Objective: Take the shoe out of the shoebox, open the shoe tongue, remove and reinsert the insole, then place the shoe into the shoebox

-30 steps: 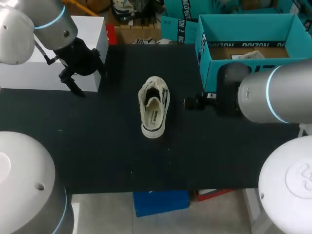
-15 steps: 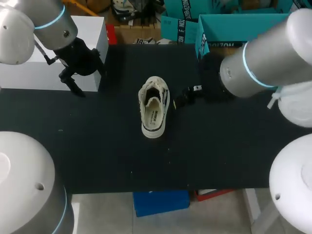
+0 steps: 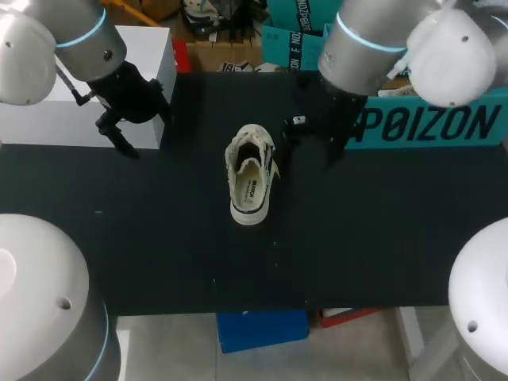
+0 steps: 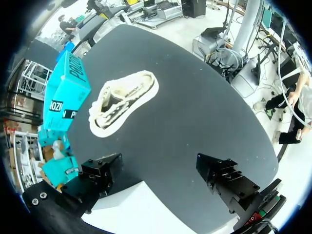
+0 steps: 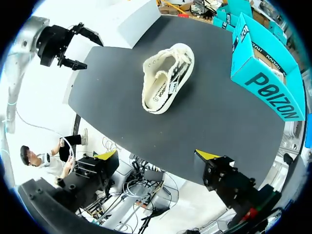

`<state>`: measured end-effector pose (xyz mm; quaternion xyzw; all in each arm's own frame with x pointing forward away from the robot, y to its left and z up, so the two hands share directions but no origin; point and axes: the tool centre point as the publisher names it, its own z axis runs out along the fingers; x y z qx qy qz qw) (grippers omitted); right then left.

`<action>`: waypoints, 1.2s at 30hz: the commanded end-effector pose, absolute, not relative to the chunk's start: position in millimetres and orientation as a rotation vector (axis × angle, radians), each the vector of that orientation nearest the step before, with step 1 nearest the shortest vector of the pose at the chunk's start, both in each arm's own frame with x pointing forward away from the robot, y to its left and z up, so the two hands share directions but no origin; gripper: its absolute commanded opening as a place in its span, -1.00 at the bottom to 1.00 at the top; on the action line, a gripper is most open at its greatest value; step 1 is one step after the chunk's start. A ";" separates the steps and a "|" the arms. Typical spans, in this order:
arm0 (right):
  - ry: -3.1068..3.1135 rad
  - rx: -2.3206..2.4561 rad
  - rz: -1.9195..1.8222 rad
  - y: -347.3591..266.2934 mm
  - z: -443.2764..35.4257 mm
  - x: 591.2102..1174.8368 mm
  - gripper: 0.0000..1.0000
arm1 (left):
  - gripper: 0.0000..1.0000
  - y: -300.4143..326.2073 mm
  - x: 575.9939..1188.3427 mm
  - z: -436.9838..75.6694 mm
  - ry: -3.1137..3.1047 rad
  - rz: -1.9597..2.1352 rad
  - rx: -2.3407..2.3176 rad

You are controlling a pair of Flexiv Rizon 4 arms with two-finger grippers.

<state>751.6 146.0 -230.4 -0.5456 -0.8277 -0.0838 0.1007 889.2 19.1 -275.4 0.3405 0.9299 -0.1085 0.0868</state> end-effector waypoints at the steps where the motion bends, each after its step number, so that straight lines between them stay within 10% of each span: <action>1: -2.294 -1.417 0.272 150.5 -230.6 756.7 1.00 | 1.00 19.7 888.4 -275.5 2.768 -0.319 1.015; 36: -2.390 -1.819 0.430 157.7 -255.0 777.4 1.00 | 1.00 19.7 888.4 -275.5 2.768 -0.319 1.015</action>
